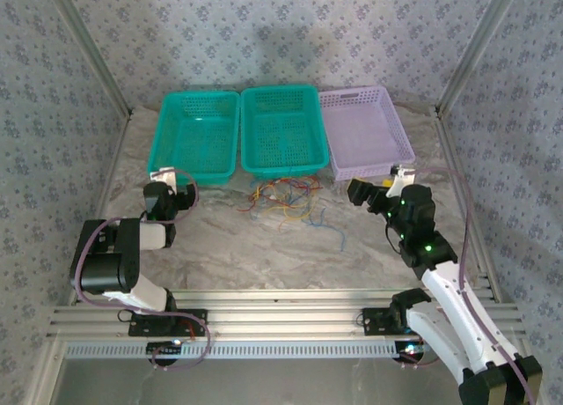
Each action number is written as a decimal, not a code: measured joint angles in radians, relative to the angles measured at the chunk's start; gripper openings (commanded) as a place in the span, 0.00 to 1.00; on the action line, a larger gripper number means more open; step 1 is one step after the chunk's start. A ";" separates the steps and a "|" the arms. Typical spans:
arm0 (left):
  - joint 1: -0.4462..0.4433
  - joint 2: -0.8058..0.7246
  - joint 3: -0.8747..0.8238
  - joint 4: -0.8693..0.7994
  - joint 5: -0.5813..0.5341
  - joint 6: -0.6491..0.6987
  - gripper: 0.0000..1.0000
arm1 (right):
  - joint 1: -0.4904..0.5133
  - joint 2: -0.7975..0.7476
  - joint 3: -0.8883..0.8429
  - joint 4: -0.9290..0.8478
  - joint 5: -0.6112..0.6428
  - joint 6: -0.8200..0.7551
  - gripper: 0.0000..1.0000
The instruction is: Untangle the cables
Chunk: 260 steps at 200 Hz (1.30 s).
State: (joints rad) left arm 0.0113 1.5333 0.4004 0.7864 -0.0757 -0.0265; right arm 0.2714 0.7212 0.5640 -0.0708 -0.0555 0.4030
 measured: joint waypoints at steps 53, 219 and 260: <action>0.000 -0.186 0.003 -0.154 0.019 -0.002 1.00 | 0.036 0.081 0.040 -0.054 0.018 -0.016 1.00; -0.053 -0.809 0.351 -1.052 0.030 -0.444 1.00 | 0.315 0.226 0.093 -0.146 0.142 -0.087 1.00; -0.070 -0.735 0.390 -1.263 0.053 -0.545 1.00 | 0.324 0.331 0.093 -0.142 0.130 -0.070 1.00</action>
State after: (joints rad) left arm -0.0586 0.7982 0.7906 -0.4767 -0.0227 -0.5716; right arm 0.5953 1.0519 0.6575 -0.2123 0.0750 0.3332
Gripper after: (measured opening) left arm 0.996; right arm 0.998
